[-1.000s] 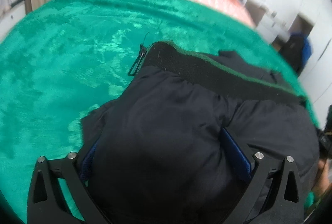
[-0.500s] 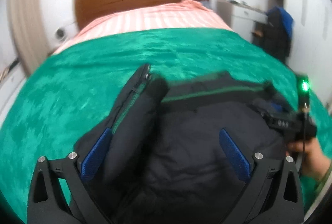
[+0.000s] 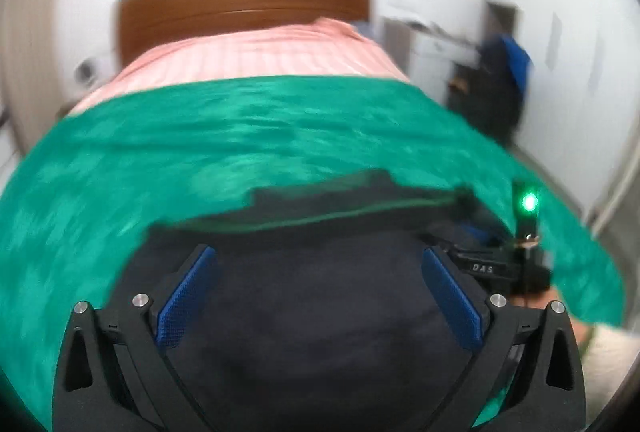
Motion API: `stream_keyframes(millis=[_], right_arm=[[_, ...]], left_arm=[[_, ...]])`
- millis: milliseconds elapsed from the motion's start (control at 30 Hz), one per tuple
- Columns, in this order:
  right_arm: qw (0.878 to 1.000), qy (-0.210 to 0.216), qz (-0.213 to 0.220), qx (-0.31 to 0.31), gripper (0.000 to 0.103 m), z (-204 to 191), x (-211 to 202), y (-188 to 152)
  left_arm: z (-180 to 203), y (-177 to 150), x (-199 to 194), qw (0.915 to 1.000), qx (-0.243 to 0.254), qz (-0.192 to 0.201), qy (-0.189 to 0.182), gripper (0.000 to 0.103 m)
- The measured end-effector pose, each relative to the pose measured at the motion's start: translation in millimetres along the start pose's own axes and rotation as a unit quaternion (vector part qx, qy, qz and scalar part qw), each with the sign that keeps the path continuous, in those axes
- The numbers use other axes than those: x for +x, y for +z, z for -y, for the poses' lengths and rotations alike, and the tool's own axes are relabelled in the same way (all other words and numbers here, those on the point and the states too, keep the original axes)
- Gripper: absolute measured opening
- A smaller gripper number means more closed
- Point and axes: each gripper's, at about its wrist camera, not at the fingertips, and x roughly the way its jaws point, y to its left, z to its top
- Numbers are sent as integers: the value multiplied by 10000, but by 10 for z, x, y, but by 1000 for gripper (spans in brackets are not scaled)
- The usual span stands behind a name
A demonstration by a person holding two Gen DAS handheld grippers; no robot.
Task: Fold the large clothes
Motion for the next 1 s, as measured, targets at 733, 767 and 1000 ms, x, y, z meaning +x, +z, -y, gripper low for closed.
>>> stream_keyframes(millis=[733, 767, 1000], right_arm=[[9993, -170, -315, -130, 102, -59, -73, 57], [9991, -212, -327, -139, 102, -69, -134, 67], [9986, -279, 103, -427, 102, -310, -1129, -252]], left_arm=[[313, -676, 506, 9898, 141, -1322, 512, 98], [376, -736, 303, 9918, 204, -1181, 442, 98], [514, -1163, 347, 9911, 414, -1074, 670, 99]])
